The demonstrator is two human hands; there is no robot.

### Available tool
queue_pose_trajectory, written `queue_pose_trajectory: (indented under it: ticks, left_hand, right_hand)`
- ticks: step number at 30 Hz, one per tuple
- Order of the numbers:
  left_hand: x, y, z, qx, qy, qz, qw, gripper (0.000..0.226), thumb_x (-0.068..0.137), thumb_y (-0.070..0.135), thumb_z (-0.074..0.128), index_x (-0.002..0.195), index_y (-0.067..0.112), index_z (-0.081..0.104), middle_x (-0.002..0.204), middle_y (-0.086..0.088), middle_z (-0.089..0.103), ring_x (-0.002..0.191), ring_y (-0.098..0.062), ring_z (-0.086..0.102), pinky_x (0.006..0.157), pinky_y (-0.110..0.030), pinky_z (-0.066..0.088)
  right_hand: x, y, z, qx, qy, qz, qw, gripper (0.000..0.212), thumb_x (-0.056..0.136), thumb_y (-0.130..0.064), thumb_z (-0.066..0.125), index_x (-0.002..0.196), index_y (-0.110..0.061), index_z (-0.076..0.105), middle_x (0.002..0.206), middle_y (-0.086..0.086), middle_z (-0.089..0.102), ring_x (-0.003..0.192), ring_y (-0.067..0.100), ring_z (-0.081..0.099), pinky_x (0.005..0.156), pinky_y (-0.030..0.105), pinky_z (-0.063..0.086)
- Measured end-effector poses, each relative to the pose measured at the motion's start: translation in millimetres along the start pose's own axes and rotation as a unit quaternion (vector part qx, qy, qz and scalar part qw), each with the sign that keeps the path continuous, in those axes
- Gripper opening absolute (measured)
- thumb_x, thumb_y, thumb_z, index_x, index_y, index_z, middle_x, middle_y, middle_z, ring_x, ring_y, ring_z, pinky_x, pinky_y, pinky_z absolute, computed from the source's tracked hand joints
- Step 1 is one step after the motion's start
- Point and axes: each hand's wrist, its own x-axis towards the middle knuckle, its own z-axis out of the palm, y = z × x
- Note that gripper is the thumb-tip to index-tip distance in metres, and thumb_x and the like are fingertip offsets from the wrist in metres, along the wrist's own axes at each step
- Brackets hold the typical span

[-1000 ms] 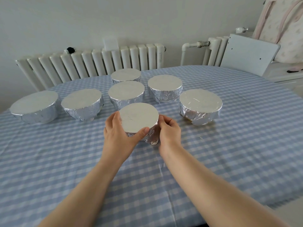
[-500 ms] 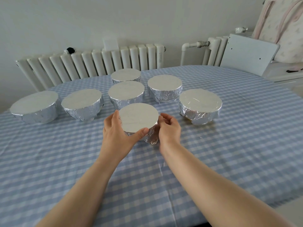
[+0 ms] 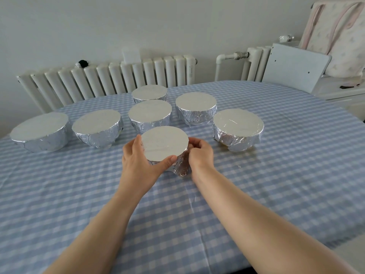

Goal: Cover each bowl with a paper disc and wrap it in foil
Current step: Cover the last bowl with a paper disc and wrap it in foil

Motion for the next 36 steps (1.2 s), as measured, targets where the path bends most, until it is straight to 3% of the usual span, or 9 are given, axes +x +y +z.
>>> queue_pose_trajectory:
  ticks: [14,17,19,21,23,24,30,33,36]
  left_hand:
    - [-1.7,-2.2,1.2,0.000,-0.011,0.008,1.000,0.141,0.043,0.092,0.056,0.155,0.017,0.016,0.157,-0.006,0.018,0.145,-0.025,0.018,0.115,-0.040,0.024]
    - [3.8,-8.5,-0.4,-0.025,-0.012,-0.009,1.000,0.140,0.044,0.094,0.042,0.156,0.014,0.014,0.157,-0.008,0.021,0.145,-0.026,0.020,0.117,-0.041,0.020]
    - [8.3,-8.4,-5.2,-0.075,-0.008,-0.019,0.997,0.126,0.057,0.092,0.032,0.156,0.015,0.016,0.157,-0.006,0.027,0.144,-0.022,0.025,0.116,-0.036,0.022]
    - [10.6,-6.1,-9.9,-0.118,-0.004,-0.037,0.992,0.091,0.082,0.082,0.029,0.151,0.023,0.032,0.144,0.005,0.045,0.131,-0.013,0.039,0.103,-0.024,0.028]
    - [12.7,-7.1,-12.7,-0.143,0.012,-0.055,0.988,0.039,0.100,0.060,0.026,0.121,0.037,0.050,0.109,0.022,0.054,0.111,-0.007,0.045,0.087,-0.019,0.032]
    - [14.8,-10.0,-13.1,-0.153,0.026,-0.059,0.986,0.031,0.101,0.056,0.025,0.109,0.039,0.049,0.101,0.024,0.054,0.108,-0.008,0.048,0.085,-0.021,0.032]
    - [20.8,-28.1,-17.0,-0.145,0.060,-0.095,0.983,0.049,0.098,0.066,0.021,0.102,0.028,0.050,0.090,-0.001,0.067,0.091,-0.023,0.064,0.083,-0.037,0.045]
    - [23.5,-28.5,-18.5,-0.073,0.011,-0.097,0.993,0.070,0.085,0.080,0.013,0.095,0.022,0.051,0.093,-0.003,0.063,0.097,-0.029,0.061,0.090,-0.044,0.044]
    - [23.6,-27.9,-20.1,-0.015,0.056,-0.038,0.998,0.066,0.094,0.071,0.017,0.118,0.019,0.050,0.118,0.007,0.050,0.124,-0.025,0.044,0.097,-0.034,0.029]
  right_hand:
    - [14.1,-11.5,-12.2,-0.236,-0.068,-0.054,0.968,0.028,0.087,0.004,0.050,0.088,-0.021,0.063,0.089,0.000,0.069,0.082,0.018,0.064,0.065,0.027,0.051]
    - [17.2,-17.8,-14.2,-0.220,-0.064,-0.048,0.972,0.021,0.101,-0.015,0.045,0.113,-0.009,0.061,0.094,0.003,0.068,0.092,0.026,0.068,0.083,0.041,0.057]
    - [13.5,-23.1,-16.4,-0.216,-0.074,-0.056,0.972,0.039,0.105,-0.038,0.037,0.119,-0.008,0.058,0.091,0.001,0.067,0.098,0.029,0.067,0.090,0.050,0.054]
    - [8.4,-25.1,-18.6,-0.234,-0.103,-0.077,0.964,0.053,0.101,-0.053,0.037,0.113,-0.007,0.061,0.085,0.004,0.065,0.096,0.028,0.066,0.090,0.045,0.052]
    - [3.9,-22.4,-20.1,-0.243,-0.123,-0.100,0.957,0.046,0.095,-0.056,0.049,0.099,-0.012,0.063,0.082,0.001,0.066,0.085,0.021,0.064,0.078,0.032,0.052]
    - [4.3,-19.8,-20.6,-0.240,-0.126,-0.104,0.957,0.038,0.093,-0.052,0.056,0.098,-0.015,0.063,0.086,-0.003,0.069,0.086,0.015,0.065,0.075,0.029,0.050]
    - [14.4,-32.3,-19.5,-0.291,-0.173,-0.125,0.932,0.021,0.093,-0.034,0.059,0.077,-0.020,0.065,0.081,-0.008,0.063,0.071,0.010,0.053,0.062,0.017,0.040]
    - [15.8,-32.8,-19.7,-0.305,-0.176,-0.127,0.927,0.042,0.099,-0.044,0.050,0.095,-0.007,0.071,0.097,0.009,0.071,0.087,0.019,0.060,0.076,0.024,0.045]
    - [13.4,-23.4,-16.2,-0.247,-0.119,-0.120,0.954,0.050,0.105,-0.044,0.034,0.108,-0.010,0.070,0.114,0.007,0.071,0.106,0.019,0.064,0.098,0.036,0.048]
